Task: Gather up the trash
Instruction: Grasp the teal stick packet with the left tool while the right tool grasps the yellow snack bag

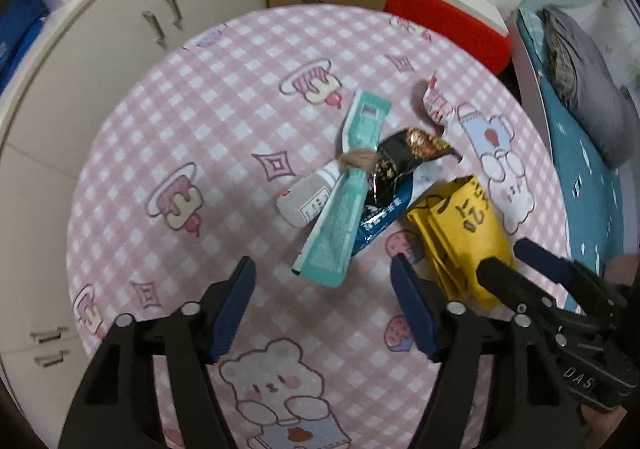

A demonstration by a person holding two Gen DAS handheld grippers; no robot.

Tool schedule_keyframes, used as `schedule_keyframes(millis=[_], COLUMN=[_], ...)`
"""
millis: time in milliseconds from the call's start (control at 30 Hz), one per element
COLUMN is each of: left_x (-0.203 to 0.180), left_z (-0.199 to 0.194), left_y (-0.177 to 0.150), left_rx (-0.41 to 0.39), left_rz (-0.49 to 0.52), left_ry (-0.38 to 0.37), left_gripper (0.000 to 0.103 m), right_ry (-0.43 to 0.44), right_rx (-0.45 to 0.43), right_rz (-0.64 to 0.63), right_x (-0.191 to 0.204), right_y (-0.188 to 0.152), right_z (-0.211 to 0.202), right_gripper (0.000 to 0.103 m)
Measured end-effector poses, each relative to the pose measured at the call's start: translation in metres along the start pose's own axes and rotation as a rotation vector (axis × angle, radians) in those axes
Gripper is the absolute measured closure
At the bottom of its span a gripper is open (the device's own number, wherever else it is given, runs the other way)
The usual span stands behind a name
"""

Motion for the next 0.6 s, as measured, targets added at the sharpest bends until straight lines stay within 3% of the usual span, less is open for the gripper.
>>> schedule_keyframes(millis=[100, 200, 233, 400, 433, 600], left_x=[-0.002, -0.008, -0.01, -0.021, -0.022, -0.037], left_z=[0.012, 0.018, 0.019, 0.008, 0.003, -0.021], left_y=[0.002, 0.004, 0.005, 0.012, 0.013, 0.021], left_rx=[0.028, 0.048, 0.048, -0.008, -0.021, -0.075], left_rz=[0.021, 0.049, 0.061, 0.08, 0.075, 0.024], left_ry=[-0.017, -0.028, -0.029, -0.02, -0.02, -0.031], left_gripper=[0.055, 0.076, 0.077, 0.083, 0.1, 0.101], right_ry=[0.0, 0.003, 0.007, 0.073, 0.073, 0.087], right_rx=[0.013, 0.022, 0.026, 0.053, 0.05, 0.013], right_rz=[0.013, 0.027, 0.032, 0.065, 0.064, 0.046], right_x=[-0.002, -0.005, -0.006, -0.01, -0.011, -0.019], right_y=[0.001, 0.004, 0.004, 0.004, 0.004, 0.01], right_z=[0.008, 0.014, 0.015, 0.015, 0.012, -0.011], right_gripper=[0.031, 0.031, 0.031, 0.067, 0.069, 0.073])
Point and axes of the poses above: each gripper's, at about its wrist camera, not at the fingertips, and z roughly the way its jaws point, x to its left, y to its top, the point moved 9 cm from there along z, roughly the way its jaws point, and after that the axes turned 3 degrees about y, right-handed, at the moved point
